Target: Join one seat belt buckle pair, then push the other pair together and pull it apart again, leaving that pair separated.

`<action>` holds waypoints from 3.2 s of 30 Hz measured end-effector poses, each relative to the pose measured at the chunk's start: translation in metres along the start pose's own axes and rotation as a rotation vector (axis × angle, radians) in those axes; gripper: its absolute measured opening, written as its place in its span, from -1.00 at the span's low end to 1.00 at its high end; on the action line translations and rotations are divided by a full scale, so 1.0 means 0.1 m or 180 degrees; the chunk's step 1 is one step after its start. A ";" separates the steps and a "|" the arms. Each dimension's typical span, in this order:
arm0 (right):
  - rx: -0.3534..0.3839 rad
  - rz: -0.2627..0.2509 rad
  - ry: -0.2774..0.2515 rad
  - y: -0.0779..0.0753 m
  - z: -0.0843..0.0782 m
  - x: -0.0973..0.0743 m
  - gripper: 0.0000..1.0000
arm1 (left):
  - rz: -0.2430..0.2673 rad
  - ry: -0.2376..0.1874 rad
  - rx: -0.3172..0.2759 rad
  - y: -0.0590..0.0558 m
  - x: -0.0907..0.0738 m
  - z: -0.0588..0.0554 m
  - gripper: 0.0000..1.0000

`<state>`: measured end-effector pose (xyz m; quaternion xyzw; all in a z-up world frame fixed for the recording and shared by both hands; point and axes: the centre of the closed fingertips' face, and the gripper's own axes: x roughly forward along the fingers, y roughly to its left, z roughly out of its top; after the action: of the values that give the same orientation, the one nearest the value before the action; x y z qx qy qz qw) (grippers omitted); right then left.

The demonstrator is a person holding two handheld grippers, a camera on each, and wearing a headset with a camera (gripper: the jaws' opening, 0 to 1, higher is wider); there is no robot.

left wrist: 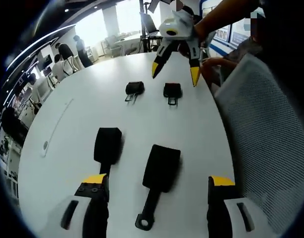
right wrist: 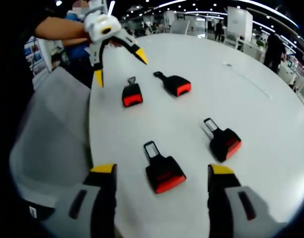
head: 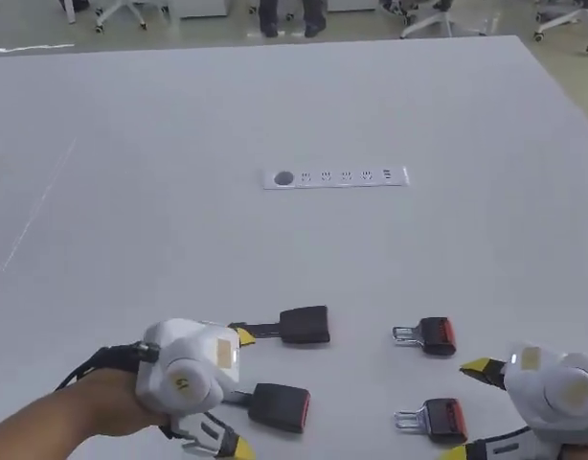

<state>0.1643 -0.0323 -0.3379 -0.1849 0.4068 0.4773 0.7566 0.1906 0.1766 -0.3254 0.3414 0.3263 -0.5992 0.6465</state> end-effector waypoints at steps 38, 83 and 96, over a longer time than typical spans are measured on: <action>-0.0801 0.0479 0.0550 0.03 -0.25 0.24 -0.26 | -0.0050 0.0014 -0.0237 -0.01 0.43 -0.23 -0.32; -0.0992 0.0756 0.0360 0.38 0.60 0.95 -0.28 | -0.0284 0.0291 0.0039 -0.04 0.47 -0.22 -0.33; -0.0962 0.0789 0.0220 0.42 0.74 1.02 -0.30 | -0.0226 0.0364 -0.0036 -0.04 0.48 -0.19 -0.33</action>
<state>0.1819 0.0962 -0.3697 -0.2611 0.3760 0.6158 0.6413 0.1895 0.1663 -0.3758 0.3596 0.3779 -0.5995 0.6070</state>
